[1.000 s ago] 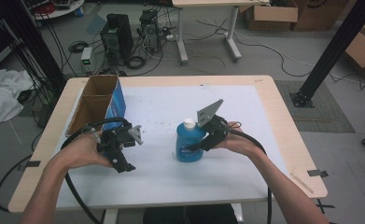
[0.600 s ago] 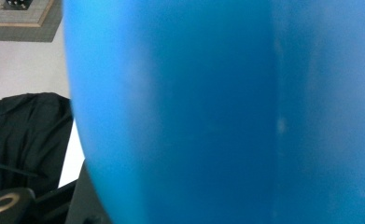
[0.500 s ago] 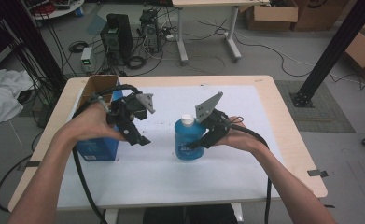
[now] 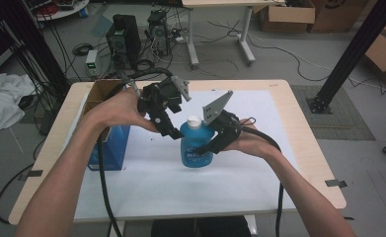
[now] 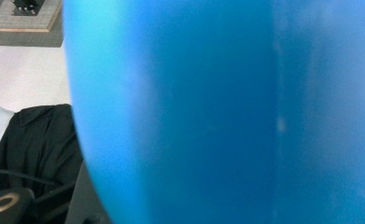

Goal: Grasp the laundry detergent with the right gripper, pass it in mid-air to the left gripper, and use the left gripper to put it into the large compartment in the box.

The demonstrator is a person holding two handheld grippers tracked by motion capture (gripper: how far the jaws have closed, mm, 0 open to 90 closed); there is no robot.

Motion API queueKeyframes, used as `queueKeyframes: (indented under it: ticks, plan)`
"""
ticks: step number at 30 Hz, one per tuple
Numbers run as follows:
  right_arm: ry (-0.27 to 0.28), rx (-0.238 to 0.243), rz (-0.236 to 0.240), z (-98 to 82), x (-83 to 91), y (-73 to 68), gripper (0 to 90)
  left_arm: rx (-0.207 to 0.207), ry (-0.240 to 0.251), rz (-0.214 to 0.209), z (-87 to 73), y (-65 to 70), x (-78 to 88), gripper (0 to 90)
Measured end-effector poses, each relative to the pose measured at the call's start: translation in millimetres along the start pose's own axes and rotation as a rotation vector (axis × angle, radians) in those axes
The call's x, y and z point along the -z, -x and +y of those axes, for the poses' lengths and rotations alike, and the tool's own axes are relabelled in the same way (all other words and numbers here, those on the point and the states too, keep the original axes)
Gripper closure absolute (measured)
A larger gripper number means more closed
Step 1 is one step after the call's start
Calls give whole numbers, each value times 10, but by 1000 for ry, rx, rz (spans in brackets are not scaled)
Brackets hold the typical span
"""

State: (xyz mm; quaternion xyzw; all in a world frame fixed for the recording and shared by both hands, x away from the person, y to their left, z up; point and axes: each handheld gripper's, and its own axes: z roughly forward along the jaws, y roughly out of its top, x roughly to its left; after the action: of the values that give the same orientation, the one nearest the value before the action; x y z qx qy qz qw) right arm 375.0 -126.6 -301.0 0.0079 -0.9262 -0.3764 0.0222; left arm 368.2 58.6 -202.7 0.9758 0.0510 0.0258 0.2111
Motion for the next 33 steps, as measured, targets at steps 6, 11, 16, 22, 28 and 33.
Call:
queueKeyframes:
  ticks: [6,11,16,22,28,33]
  plan:
    - [12,-12,1,17,3,10,450,-6,-8,-21,121,8,-52,161]
    - [12,-20,-5,33,13,18,450,-16,-17,-31,183,20,-140,161]
    - [14,-21,-5,34,18,24,449,-19,-31,-42,221,13,-228,163]
    - [10,-24,-13,27,16,23,449,-18,-32,-48,252,4,-282,167]
    - [12,-27,-13,27,7,27,449,-14,-29,-56,256,3,-336,182]
    - [13,-31,-13,20,-5,29,449,-15,-32,-57,257,2,-353,206]
